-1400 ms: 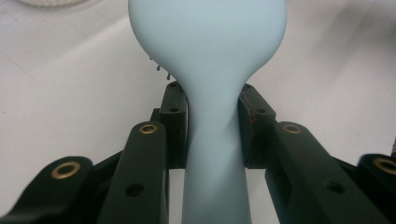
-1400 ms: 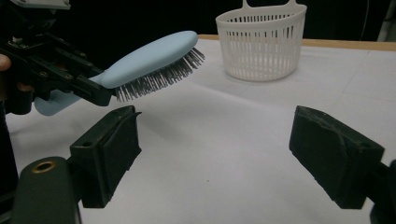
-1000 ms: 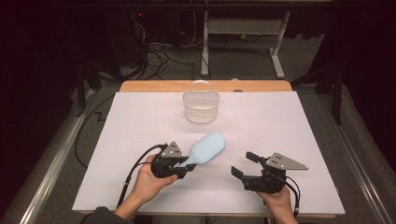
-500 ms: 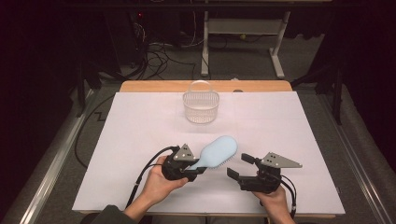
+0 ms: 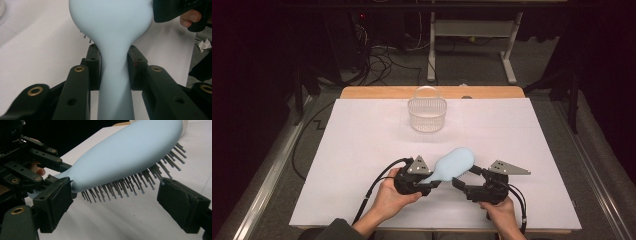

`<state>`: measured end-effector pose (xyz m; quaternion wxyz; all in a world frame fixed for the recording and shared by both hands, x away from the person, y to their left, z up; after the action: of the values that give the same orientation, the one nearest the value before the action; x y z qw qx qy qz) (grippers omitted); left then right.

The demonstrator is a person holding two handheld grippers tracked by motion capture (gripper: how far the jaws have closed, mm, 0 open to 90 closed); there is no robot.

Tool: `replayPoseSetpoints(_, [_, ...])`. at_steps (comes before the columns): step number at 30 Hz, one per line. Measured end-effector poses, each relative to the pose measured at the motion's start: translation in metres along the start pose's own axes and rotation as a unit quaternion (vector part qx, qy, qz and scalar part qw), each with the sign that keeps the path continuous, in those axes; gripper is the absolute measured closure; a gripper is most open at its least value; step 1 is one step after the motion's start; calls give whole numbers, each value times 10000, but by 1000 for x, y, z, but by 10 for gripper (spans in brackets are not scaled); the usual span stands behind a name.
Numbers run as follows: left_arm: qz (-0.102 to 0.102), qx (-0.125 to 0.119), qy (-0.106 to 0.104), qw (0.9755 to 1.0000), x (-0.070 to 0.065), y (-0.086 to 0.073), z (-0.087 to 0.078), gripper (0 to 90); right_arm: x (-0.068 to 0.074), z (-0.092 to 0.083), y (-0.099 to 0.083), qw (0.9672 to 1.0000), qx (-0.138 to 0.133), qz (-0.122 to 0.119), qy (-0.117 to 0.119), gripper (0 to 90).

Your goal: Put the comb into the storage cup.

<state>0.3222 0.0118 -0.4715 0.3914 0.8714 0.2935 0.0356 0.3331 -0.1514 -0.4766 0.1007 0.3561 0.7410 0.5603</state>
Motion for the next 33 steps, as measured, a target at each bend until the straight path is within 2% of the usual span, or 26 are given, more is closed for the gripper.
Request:
replayPoseSetpoints(5, [-39,-37,-49,10000,-3,2,3,685,2,4,1,9999,-22,103,57,115])
replayPoseSetpoints(11, [18,-134,-65,9999,-8,6,7,685,3,10,3,9998,-43,153,75,93])
replayPoseSetpoints(16, [64,-115,-72,9999,-11,8,10,685,4,14,3,9999,-2,162,28,80])
replayPoseSetpoints(20, [94,-116,-70,9999,-12,9,11,685,3,14,5,9996,-41,286,59,86])
replayPoseSetpoints(25, [126,-130,-74,9998,-15,9,11,686,5,16,7,9995,-21,313,107,111])
replayPoseSetpoints(31, [125,-72,-62,9999,-13,9,10,685,3,17,11,9984,83,522,183,160])
replayPoseSetpoints(33, [107,-58,-30,9999,-13,8,11,685,4,18,12,9984,136,520,183,169])
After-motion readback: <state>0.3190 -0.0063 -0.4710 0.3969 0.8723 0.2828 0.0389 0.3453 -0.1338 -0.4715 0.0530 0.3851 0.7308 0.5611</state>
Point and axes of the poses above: each handheld gripper's, and its own axes: z roughly forward along the jaws, y roughly out of its top, x roughly to its left, the point moved 7 cm from there along z, roughly forward along the jaws, and after that the axes turned 6 degrees about -z, right-handed, at the moved point
